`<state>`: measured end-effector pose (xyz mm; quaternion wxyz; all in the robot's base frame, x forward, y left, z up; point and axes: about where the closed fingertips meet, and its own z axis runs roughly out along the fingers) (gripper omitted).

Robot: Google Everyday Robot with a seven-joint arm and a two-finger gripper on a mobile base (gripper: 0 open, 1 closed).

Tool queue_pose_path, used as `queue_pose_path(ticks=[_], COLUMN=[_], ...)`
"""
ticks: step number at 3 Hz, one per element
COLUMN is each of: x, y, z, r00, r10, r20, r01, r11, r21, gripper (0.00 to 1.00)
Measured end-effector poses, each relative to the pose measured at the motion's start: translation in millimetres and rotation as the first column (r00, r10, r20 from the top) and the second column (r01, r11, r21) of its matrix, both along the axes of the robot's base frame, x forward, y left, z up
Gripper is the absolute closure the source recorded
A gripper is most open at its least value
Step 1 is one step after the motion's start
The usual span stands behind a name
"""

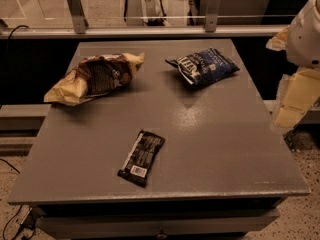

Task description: Pick blue chip bag

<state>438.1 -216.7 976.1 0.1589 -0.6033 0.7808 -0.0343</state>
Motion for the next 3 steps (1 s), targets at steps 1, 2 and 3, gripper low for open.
queue_pose_path(ticks=[1,2,3], x=[0.1,29.6,78.6], y=[0.0,9.6,34.4], z=[0.0,-5.4,-28.8], r00=[1.0,0.9983,0.9944], r10=[0.0,0.029,0.055], r20=[0.0,0.05,0.09], r01=[0.0,-0.03,-0.061], r11=[1.0,0.999,0.996], r21=[0.0,0.03,0.072], gripper=[0.0,0.0,0.0])
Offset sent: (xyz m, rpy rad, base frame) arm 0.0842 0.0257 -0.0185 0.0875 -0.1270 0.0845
